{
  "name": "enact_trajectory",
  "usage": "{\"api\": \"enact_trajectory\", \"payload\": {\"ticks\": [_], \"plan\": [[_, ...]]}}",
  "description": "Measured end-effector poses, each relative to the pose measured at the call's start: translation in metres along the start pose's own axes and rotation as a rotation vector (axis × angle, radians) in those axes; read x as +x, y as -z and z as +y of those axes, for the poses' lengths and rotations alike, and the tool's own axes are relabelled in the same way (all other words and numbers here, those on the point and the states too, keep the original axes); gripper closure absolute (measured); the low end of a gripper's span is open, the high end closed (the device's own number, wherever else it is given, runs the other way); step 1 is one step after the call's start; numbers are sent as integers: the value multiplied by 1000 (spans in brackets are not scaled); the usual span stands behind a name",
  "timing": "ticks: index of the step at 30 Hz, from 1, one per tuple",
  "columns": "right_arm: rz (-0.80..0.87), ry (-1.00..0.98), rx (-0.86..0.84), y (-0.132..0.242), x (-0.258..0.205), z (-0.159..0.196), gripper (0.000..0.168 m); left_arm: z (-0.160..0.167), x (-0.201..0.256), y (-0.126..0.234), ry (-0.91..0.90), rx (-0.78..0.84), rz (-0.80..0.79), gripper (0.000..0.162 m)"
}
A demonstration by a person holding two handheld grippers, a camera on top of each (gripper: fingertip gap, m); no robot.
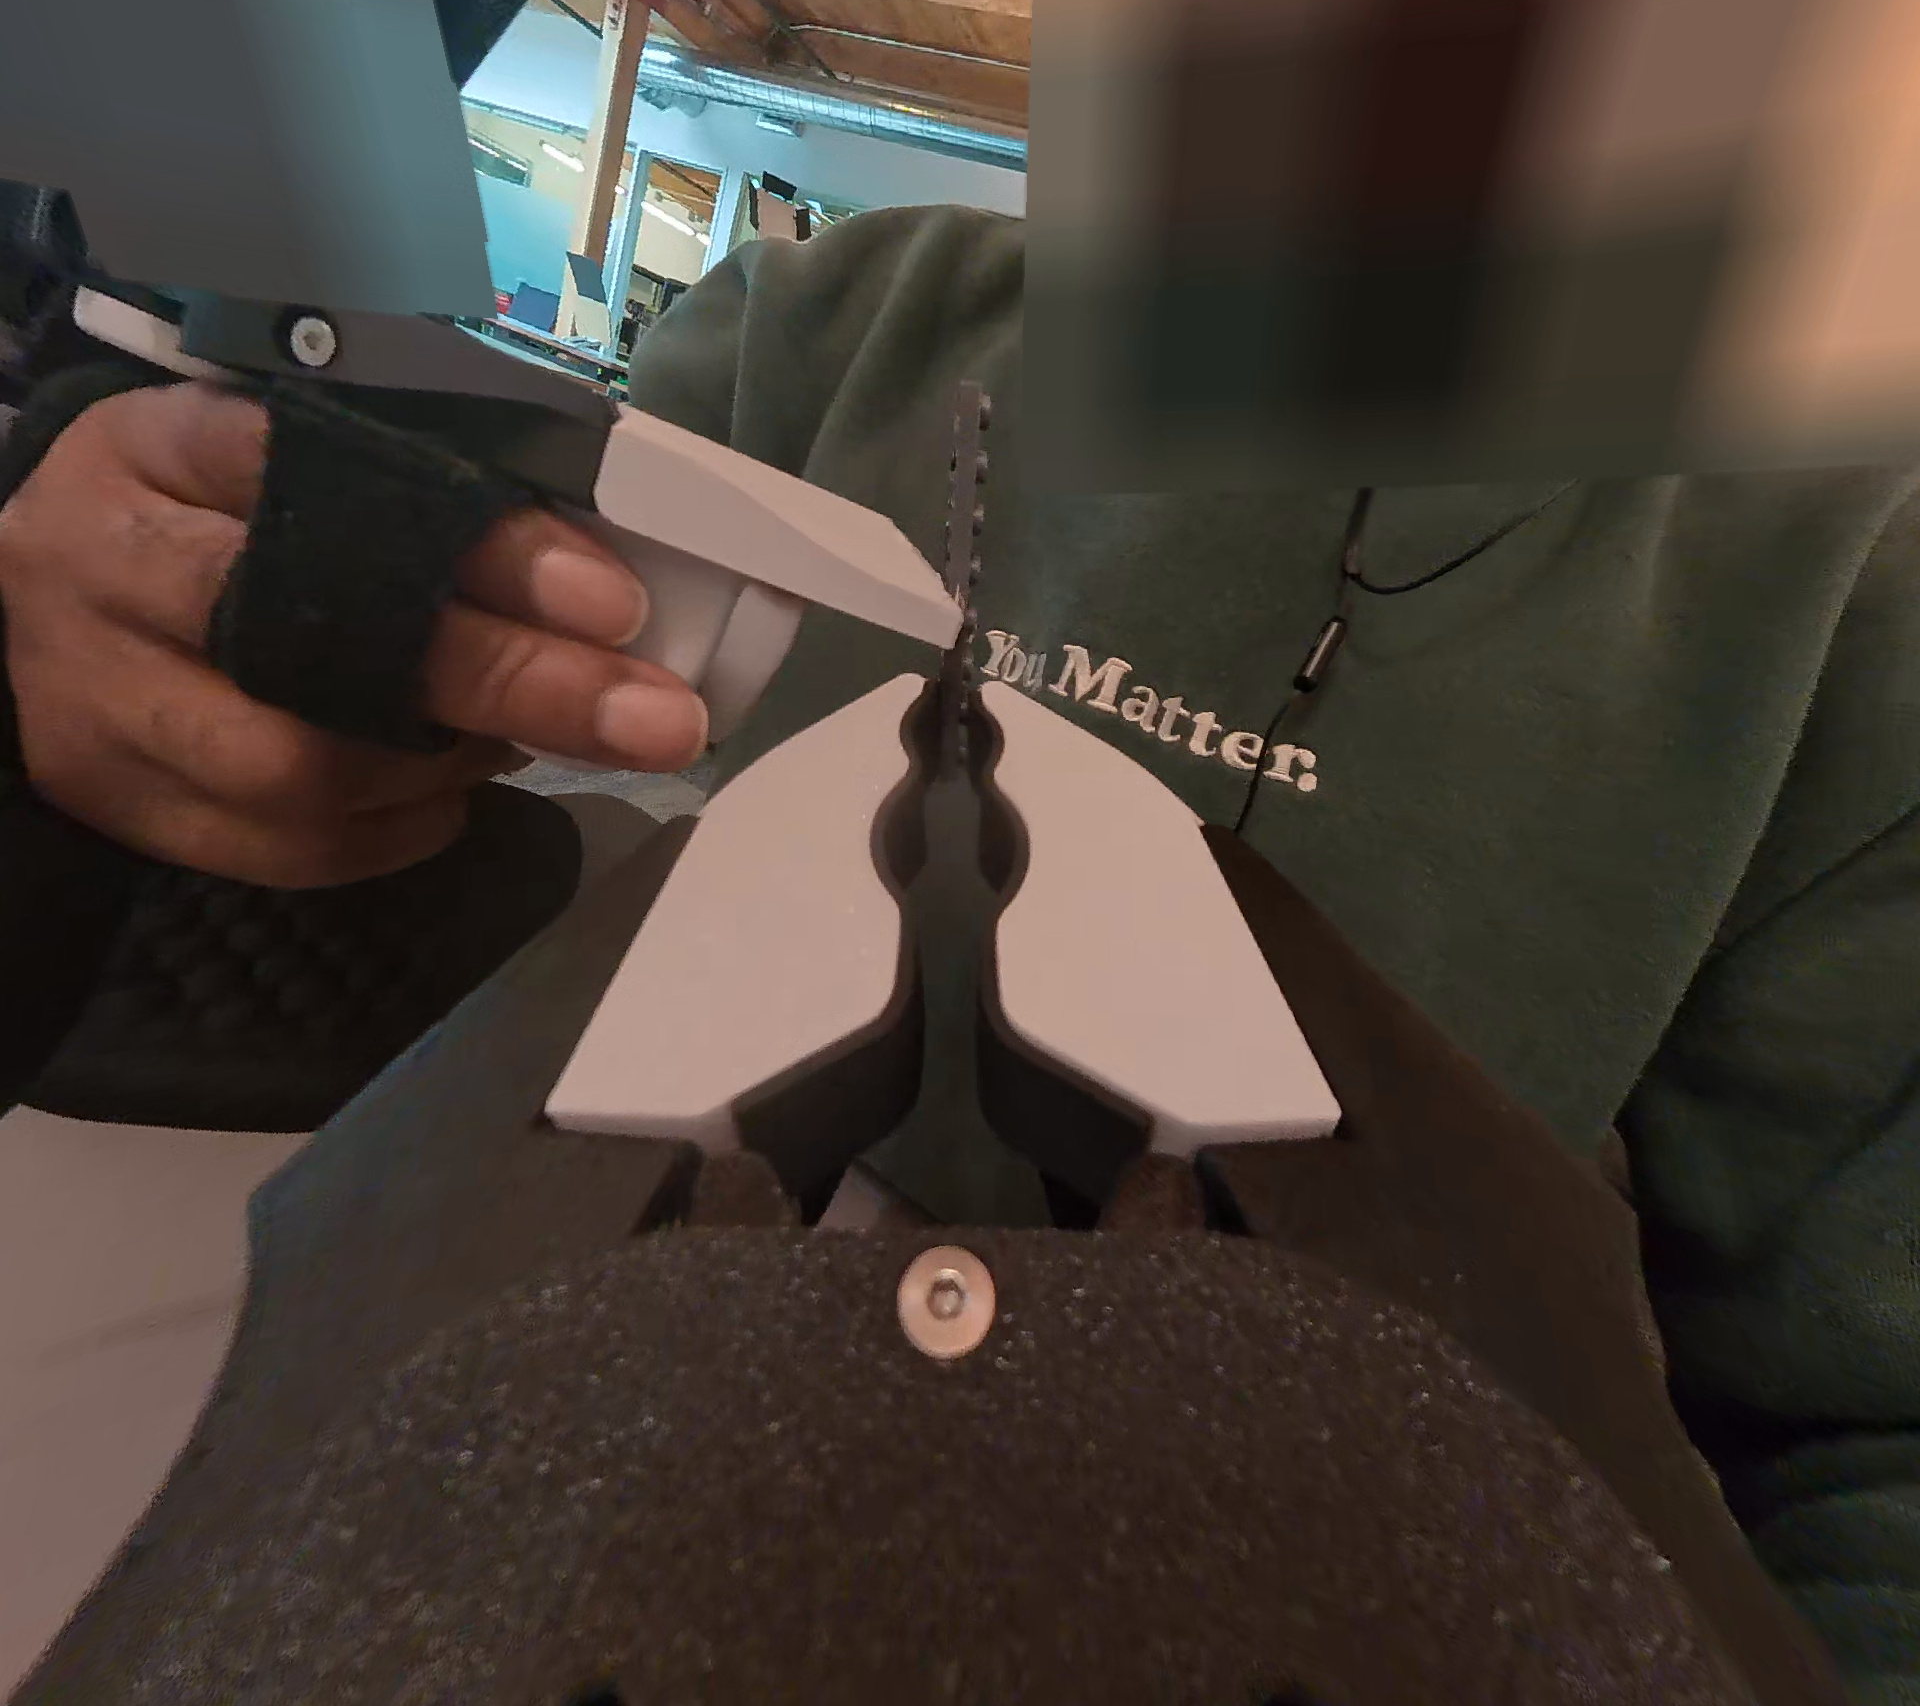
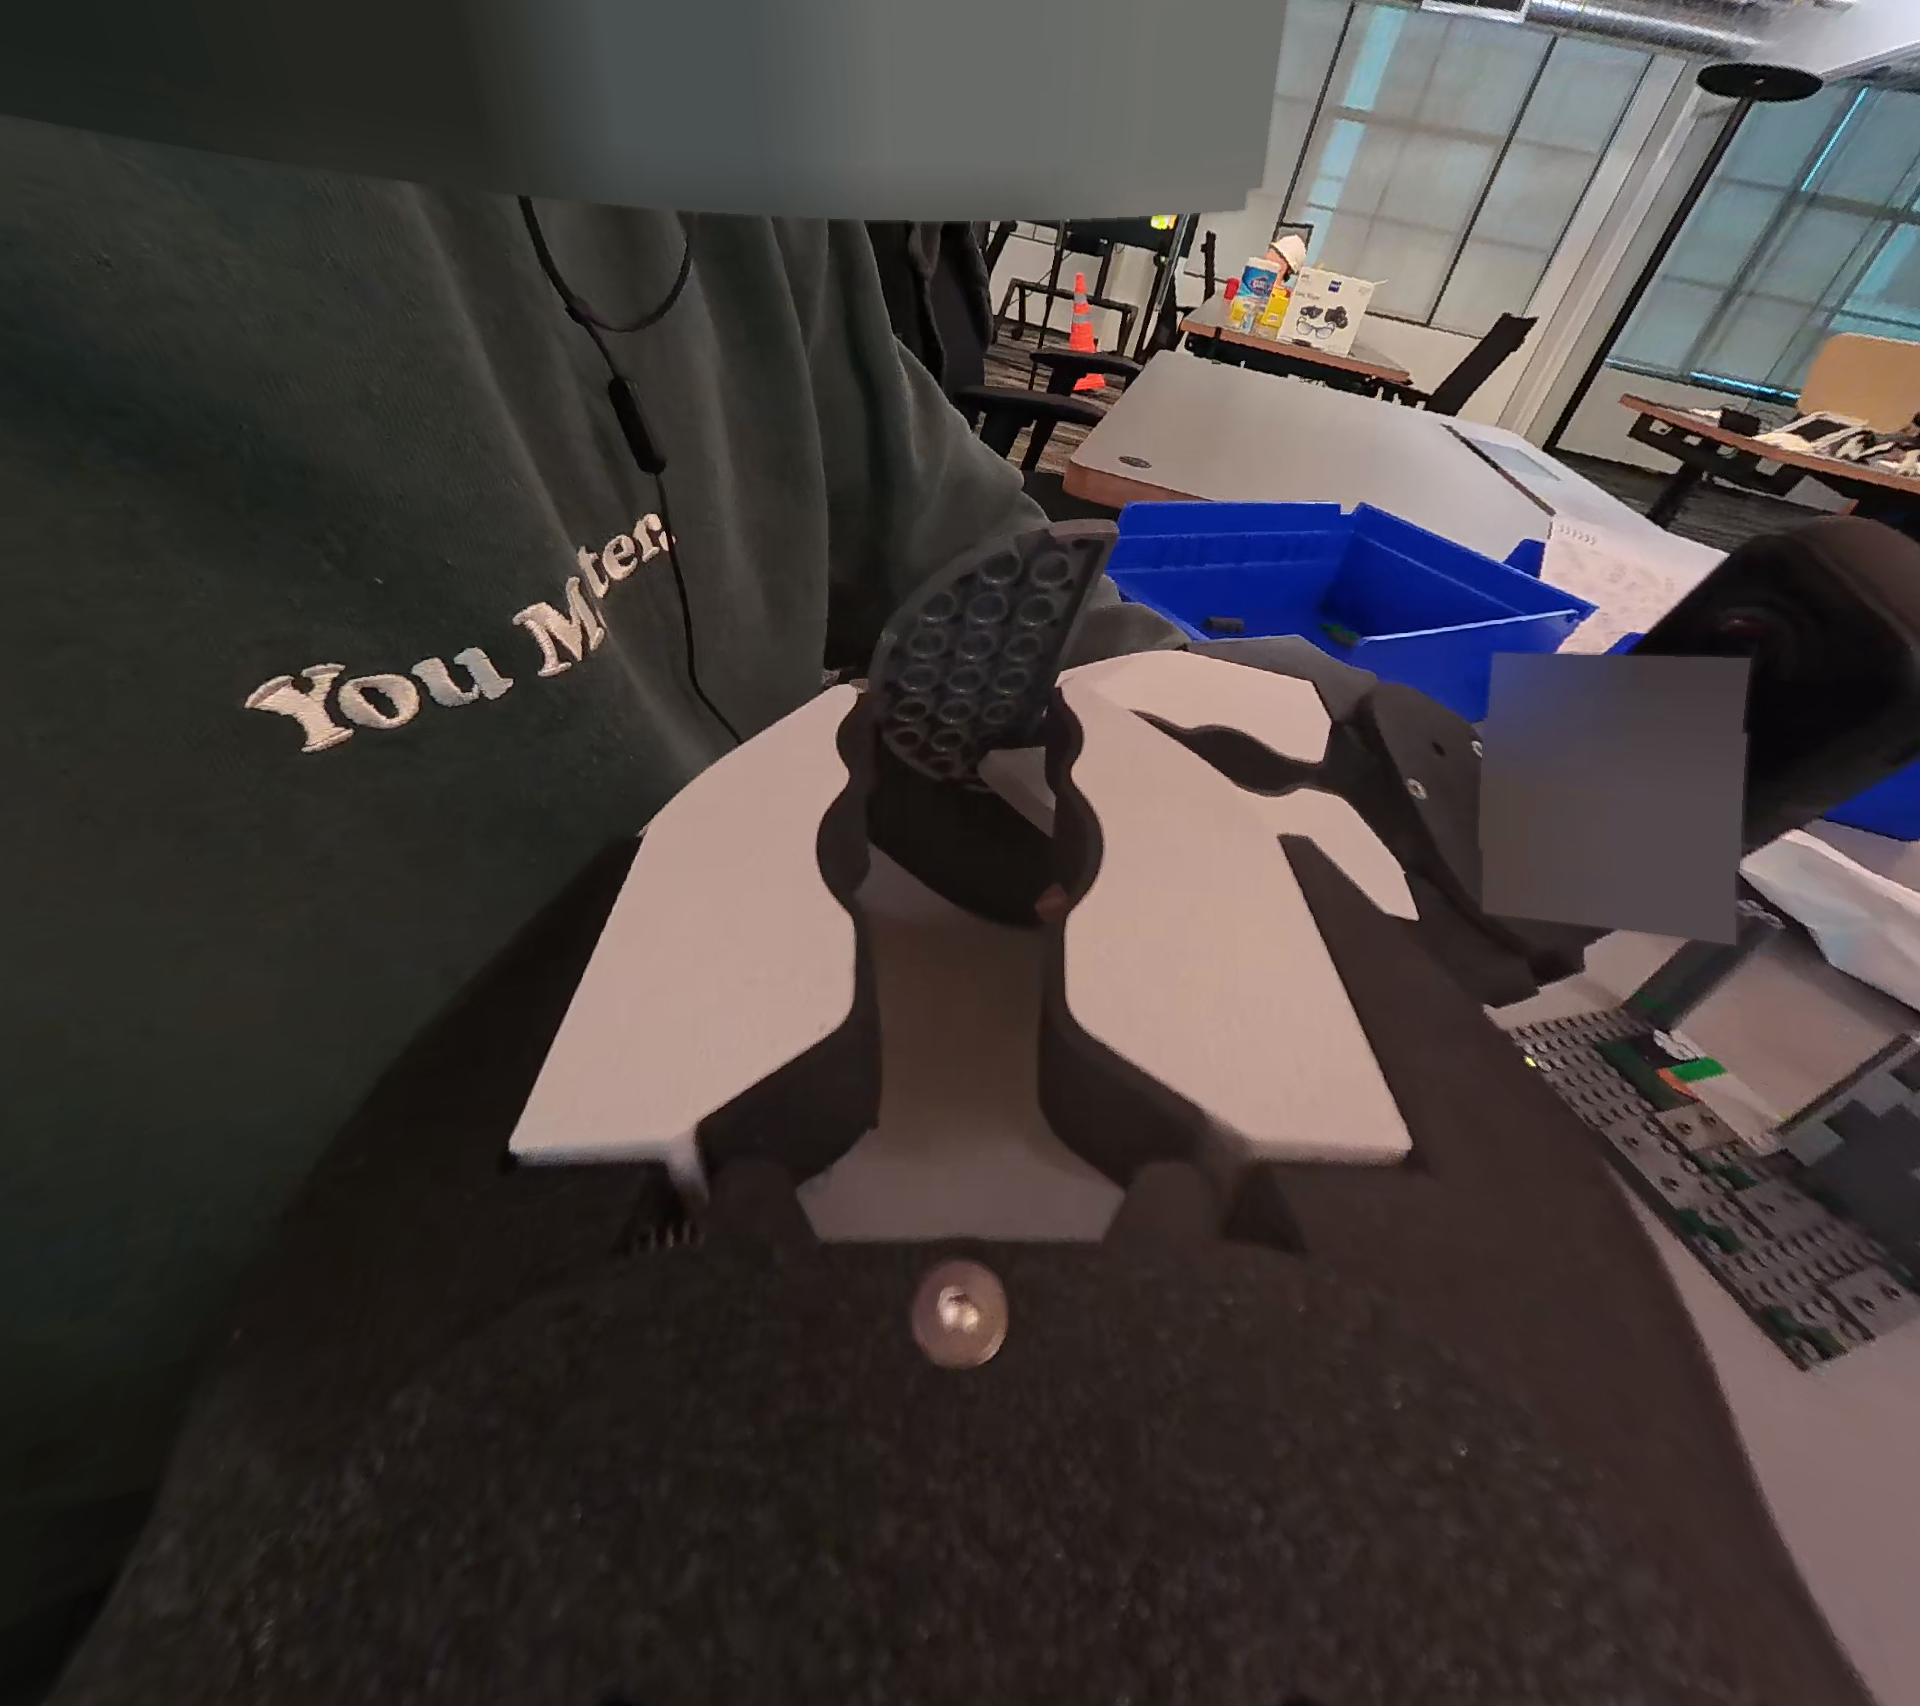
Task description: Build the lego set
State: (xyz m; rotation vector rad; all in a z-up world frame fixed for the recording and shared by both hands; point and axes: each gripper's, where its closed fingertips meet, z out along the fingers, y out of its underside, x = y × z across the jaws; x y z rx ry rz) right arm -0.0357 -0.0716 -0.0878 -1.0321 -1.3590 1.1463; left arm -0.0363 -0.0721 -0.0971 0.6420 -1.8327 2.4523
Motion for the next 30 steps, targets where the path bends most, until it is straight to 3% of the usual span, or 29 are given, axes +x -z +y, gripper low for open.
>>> {"api": "enact_trajectory", "payload": {"ticks": [10, 19, 24, 30], "plan": [[105, 15, 5, 5, 13, 0, 138, -5, -10, 7, -22, 54, -155, 148], [110, -3, 15, -5, 11, 1, 142, -2, 4, 6, -71, 33, -65, 157], [99, -30, 18, -9, 11, 1, 118, 2, 10, 6, -67, 11, -14, 157], [57, 18, 15, -10, 10, -8, 132, 7, 13, 6, -46, -14, 33, 157]]}}
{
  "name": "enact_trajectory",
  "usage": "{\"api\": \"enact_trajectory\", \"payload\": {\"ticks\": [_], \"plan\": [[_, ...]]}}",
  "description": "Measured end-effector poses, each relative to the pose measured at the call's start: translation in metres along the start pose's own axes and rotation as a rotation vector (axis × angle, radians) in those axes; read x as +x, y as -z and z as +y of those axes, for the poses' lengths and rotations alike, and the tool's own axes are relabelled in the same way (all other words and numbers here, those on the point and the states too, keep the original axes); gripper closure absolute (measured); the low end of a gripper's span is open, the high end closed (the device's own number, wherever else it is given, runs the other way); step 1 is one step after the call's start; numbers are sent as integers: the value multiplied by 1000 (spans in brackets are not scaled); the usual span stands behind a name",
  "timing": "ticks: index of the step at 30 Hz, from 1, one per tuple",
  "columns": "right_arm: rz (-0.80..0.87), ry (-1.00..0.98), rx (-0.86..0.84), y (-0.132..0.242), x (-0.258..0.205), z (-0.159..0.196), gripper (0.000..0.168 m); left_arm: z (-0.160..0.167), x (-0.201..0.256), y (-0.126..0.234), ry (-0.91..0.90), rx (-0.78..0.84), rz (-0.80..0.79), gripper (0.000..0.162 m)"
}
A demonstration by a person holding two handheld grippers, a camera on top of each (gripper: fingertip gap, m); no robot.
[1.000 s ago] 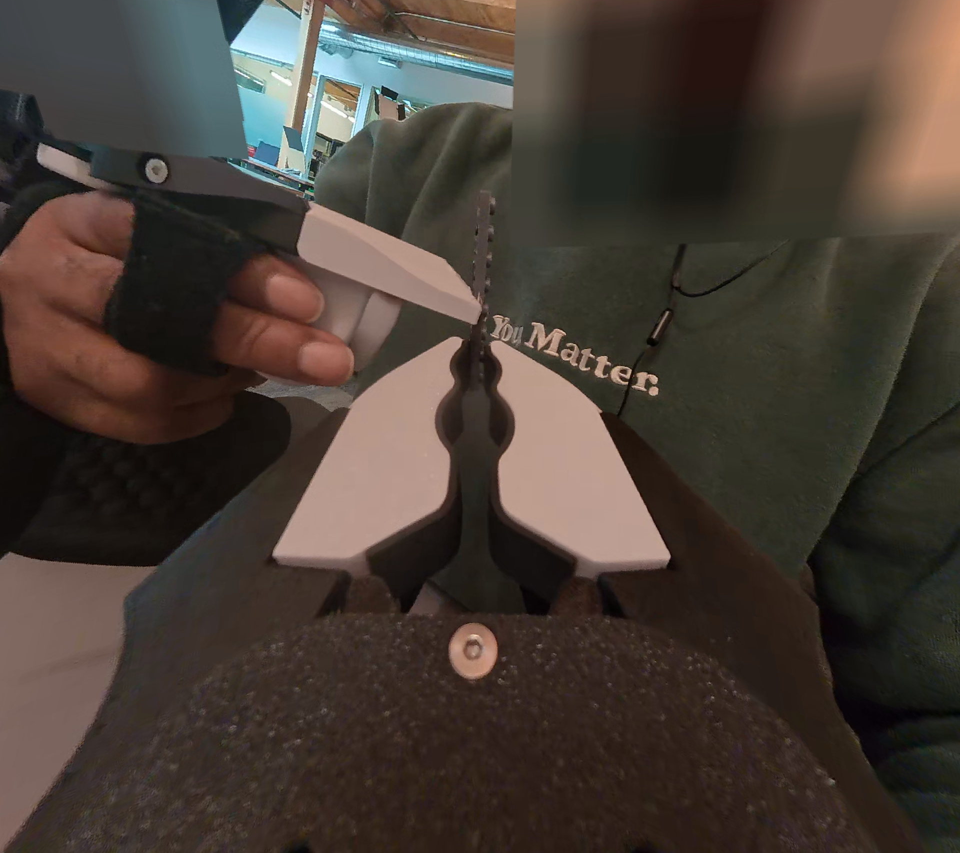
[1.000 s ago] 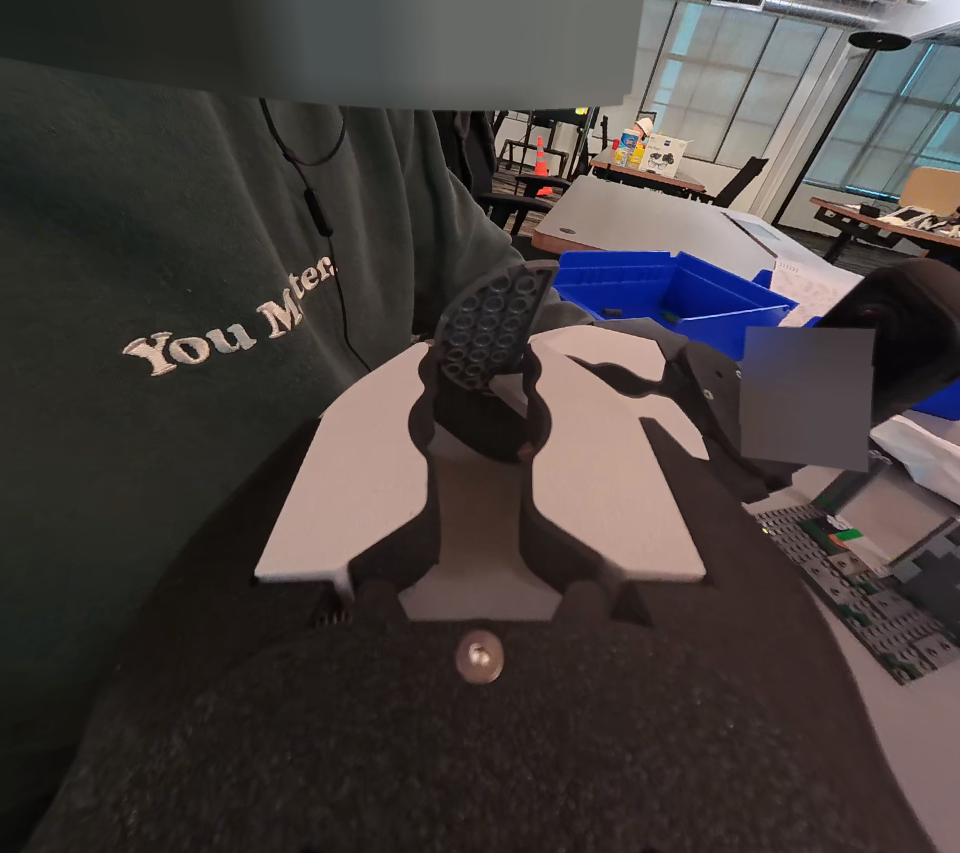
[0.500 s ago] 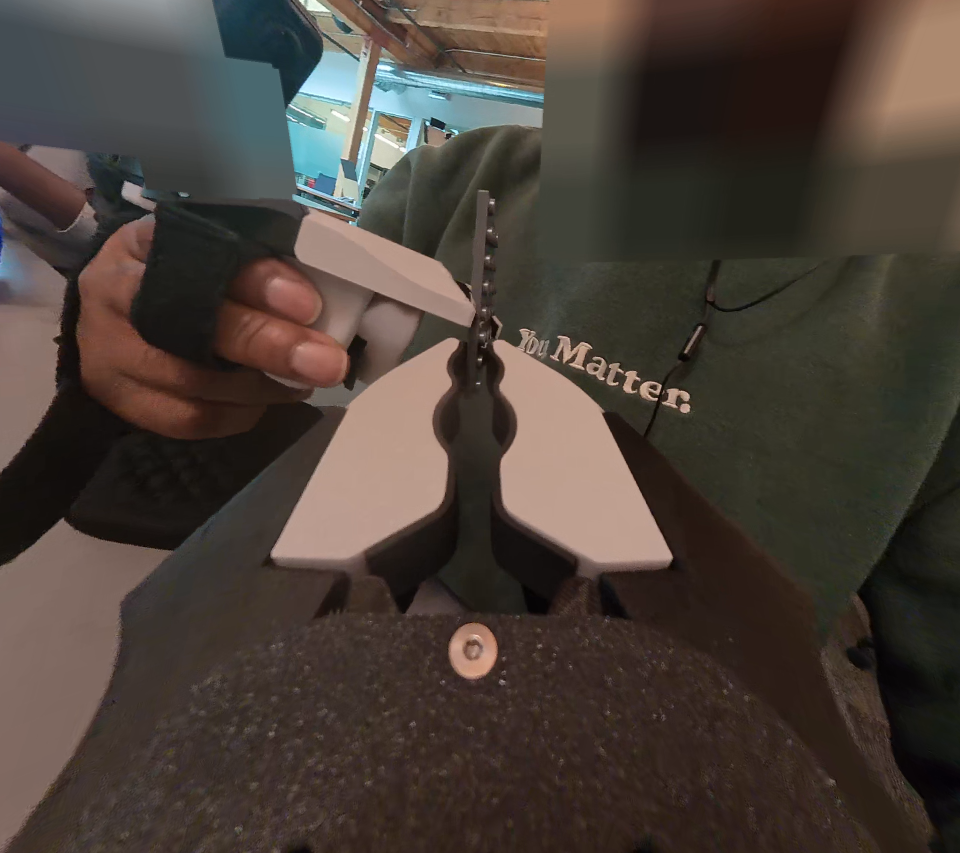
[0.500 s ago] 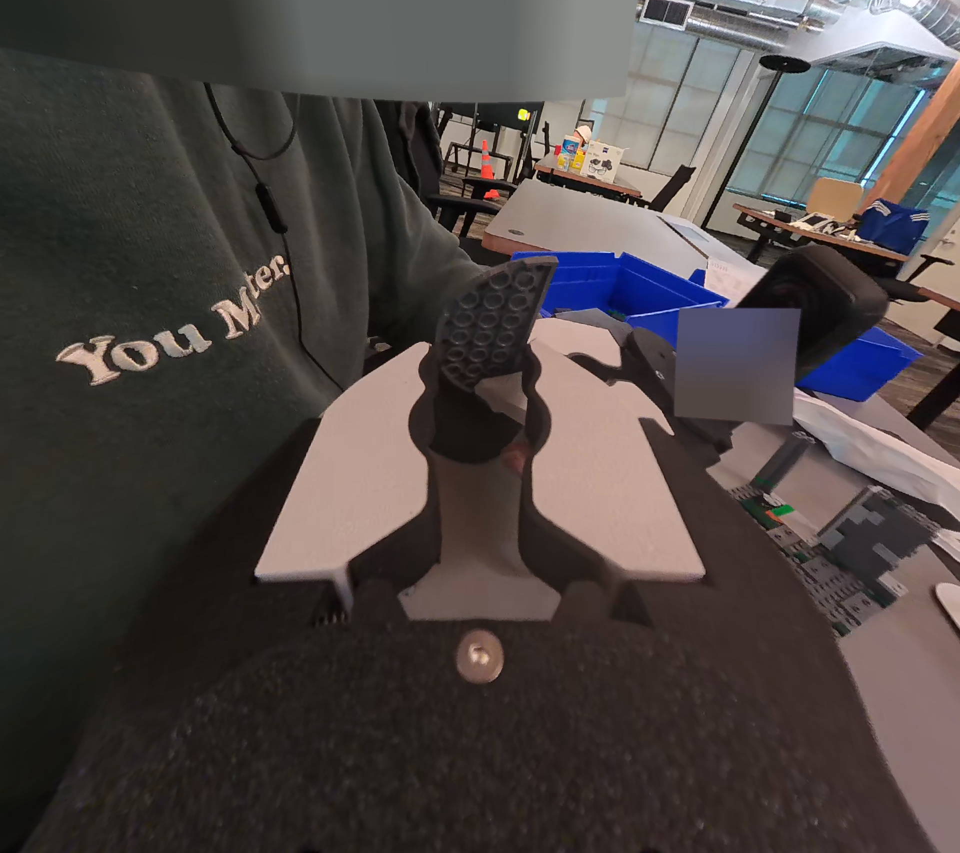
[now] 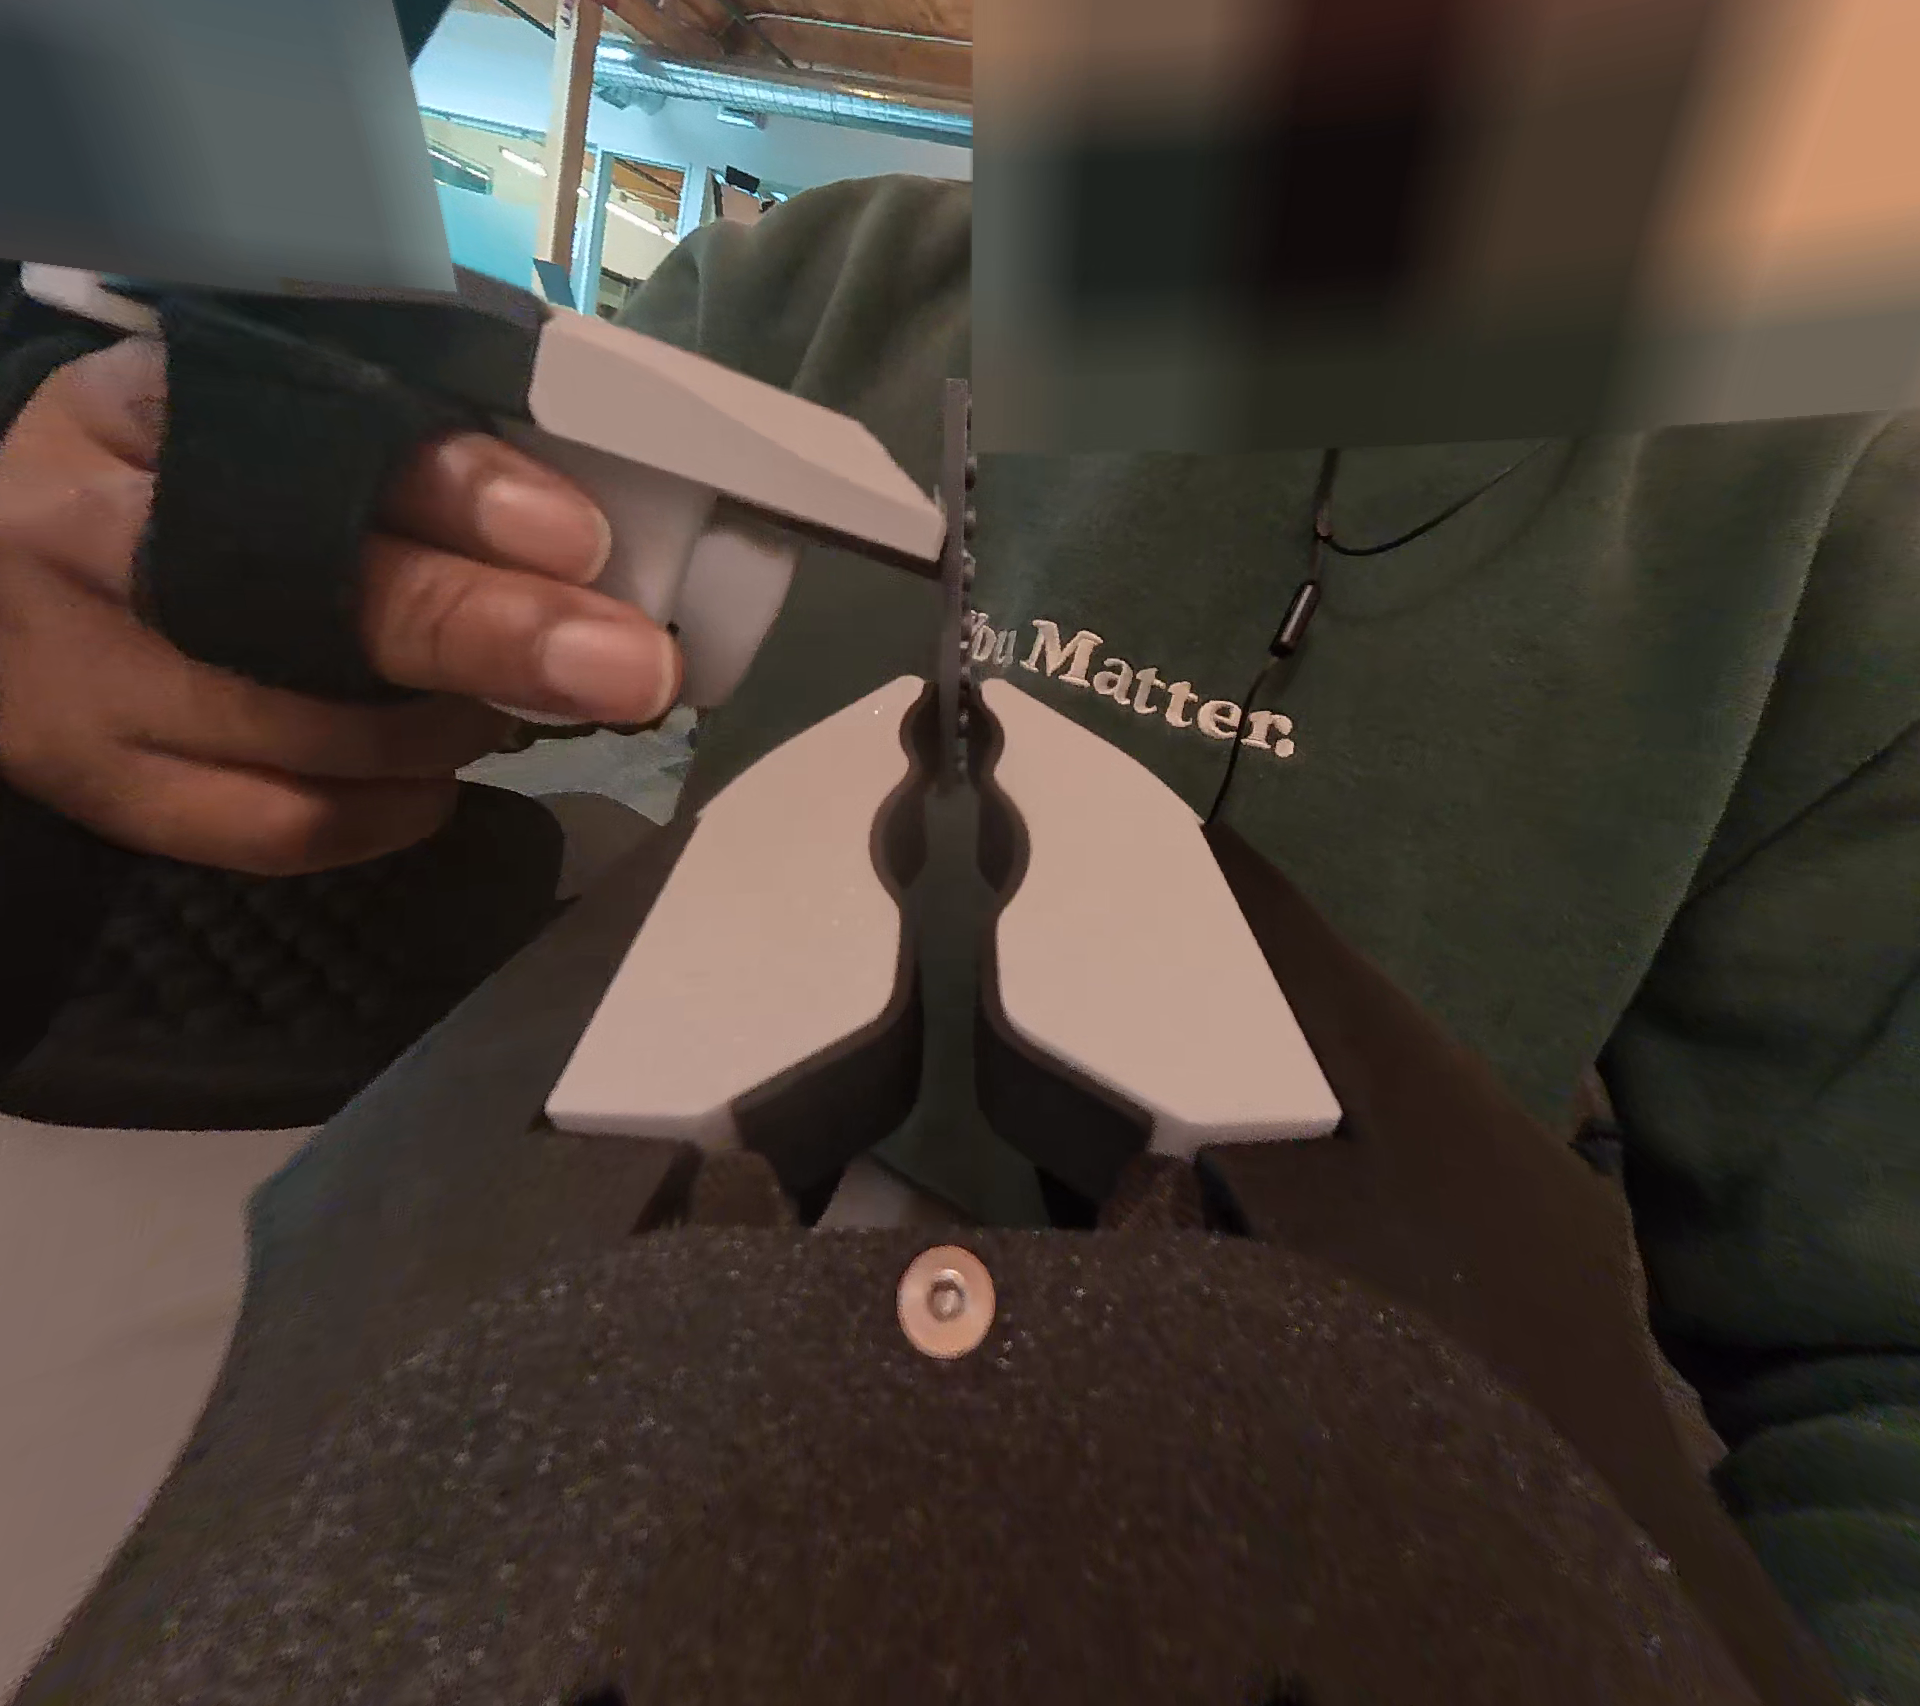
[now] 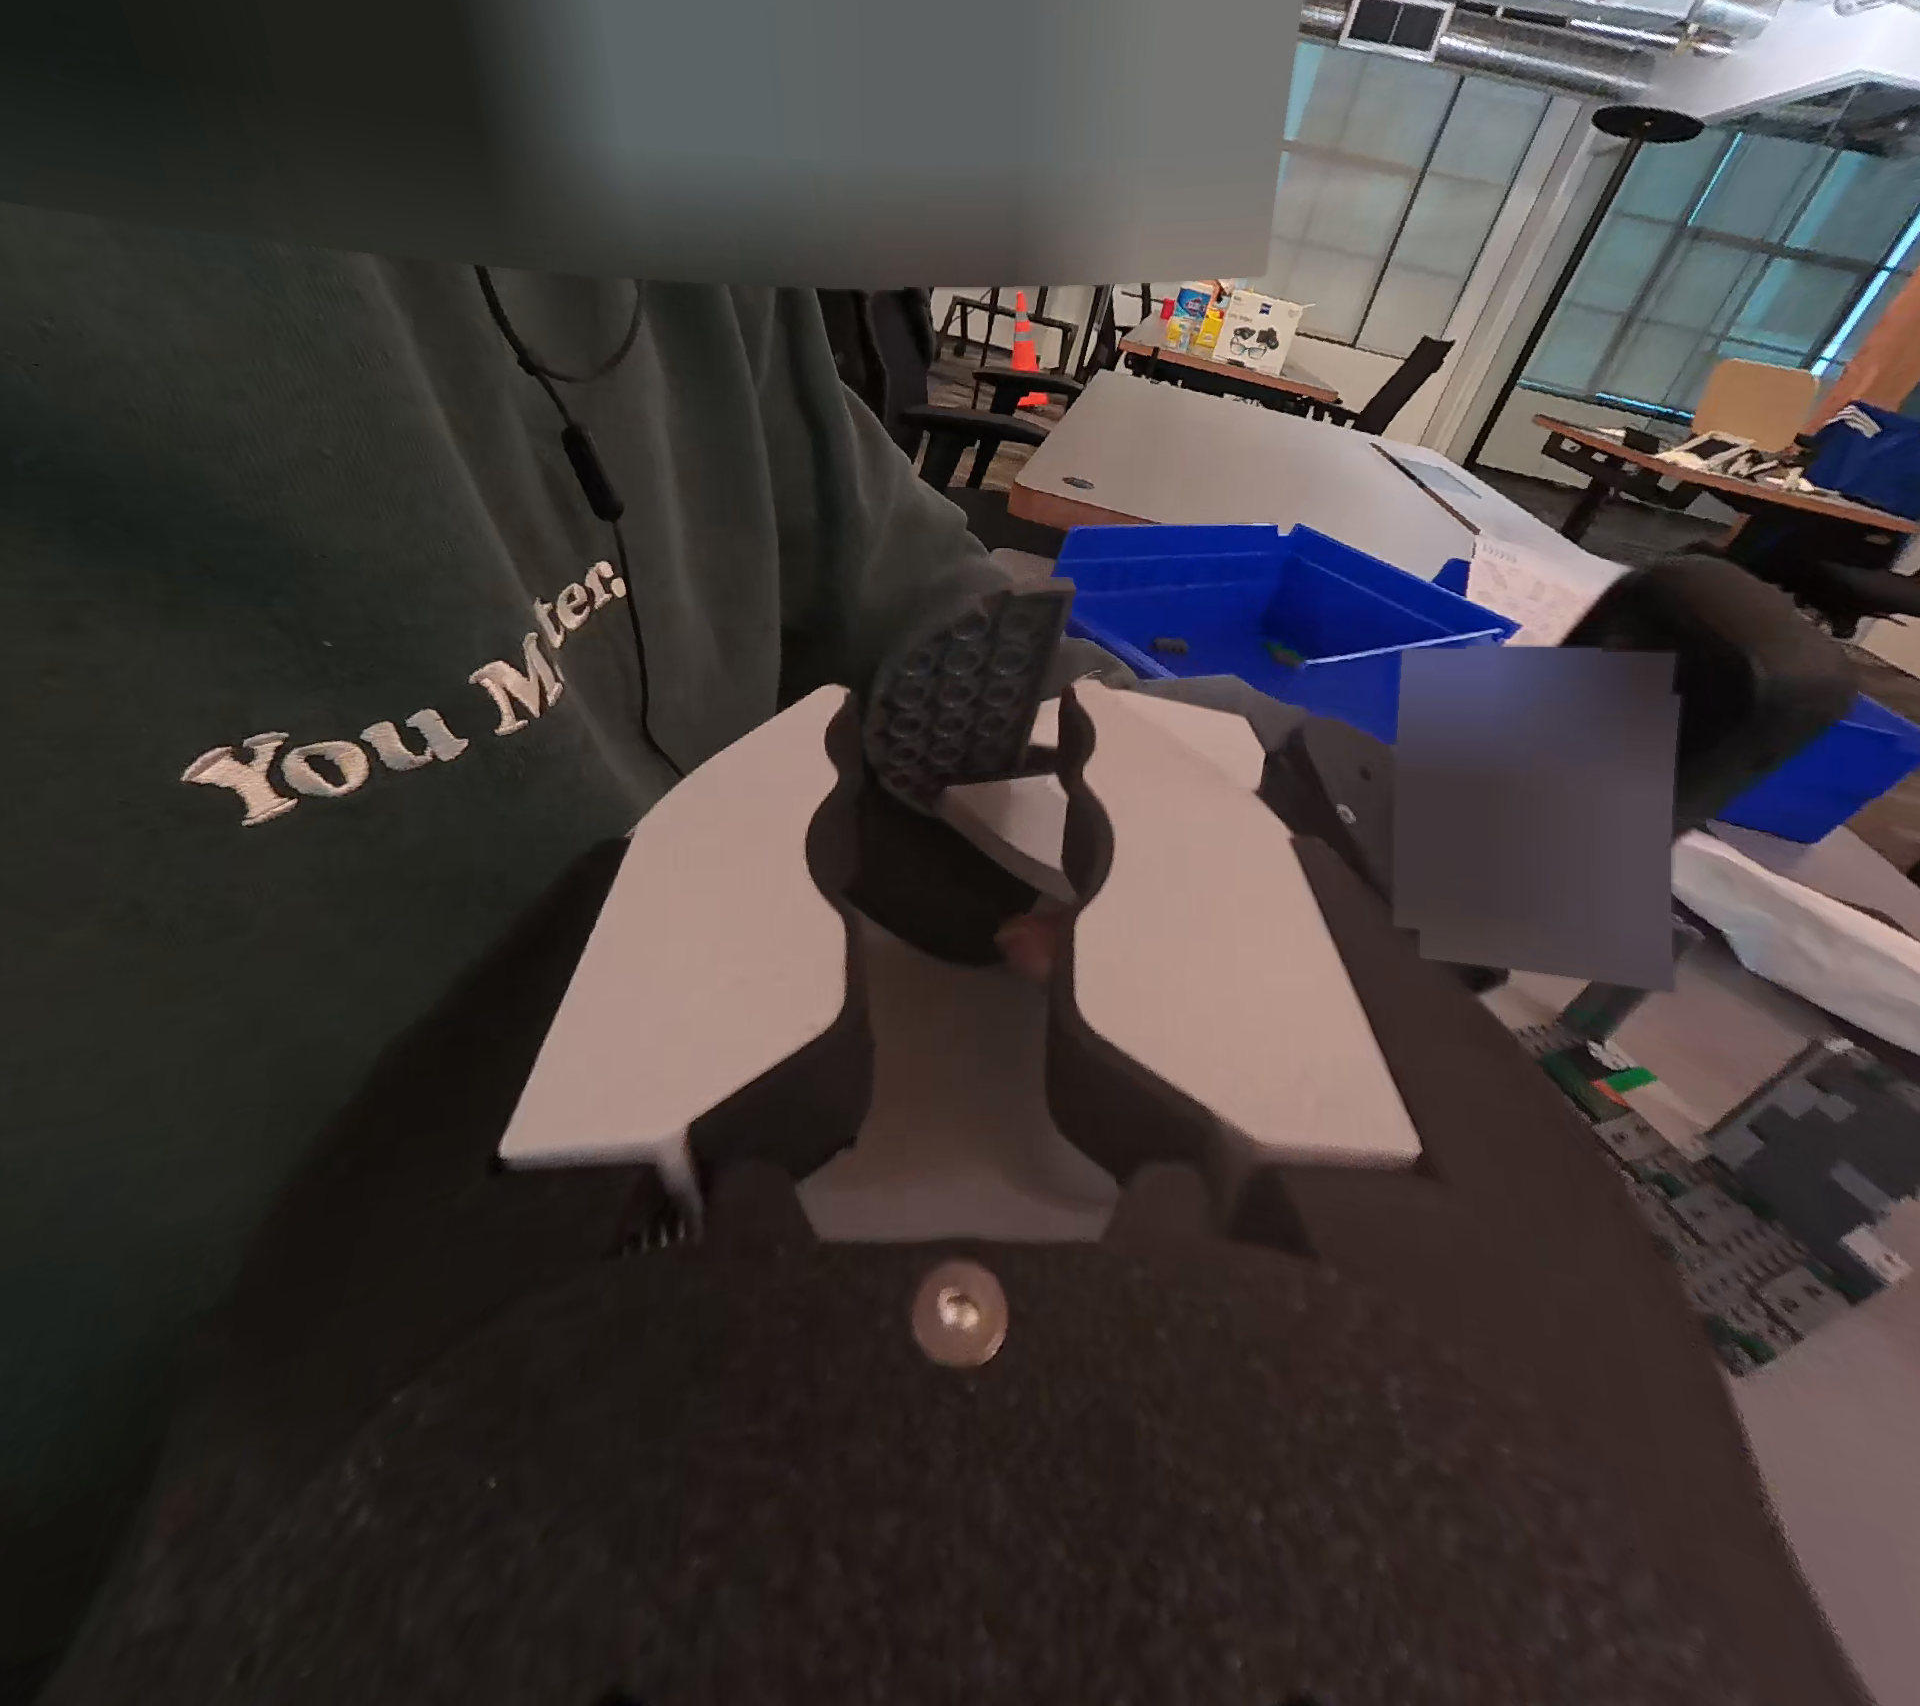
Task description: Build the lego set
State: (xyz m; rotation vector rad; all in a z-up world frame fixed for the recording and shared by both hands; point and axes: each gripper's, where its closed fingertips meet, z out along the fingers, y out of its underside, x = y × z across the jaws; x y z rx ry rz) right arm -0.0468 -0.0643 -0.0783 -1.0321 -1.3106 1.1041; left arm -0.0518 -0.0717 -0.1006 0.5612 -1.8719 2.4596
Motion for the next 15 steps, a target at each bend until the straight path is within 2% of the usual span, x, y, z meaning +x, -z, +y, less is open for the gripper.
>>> {"api": "enact_trajectory", "payload": {"ticks": [9, 15], "plan": [[-35, 7, 9, -6, -2, -2, 136, 0, 2, 1, 0, -9, 25, 157], [23, 11, 34, 3, 3, -2, 136, -5, -8, 7, -24, 0, -90, 151]]}}
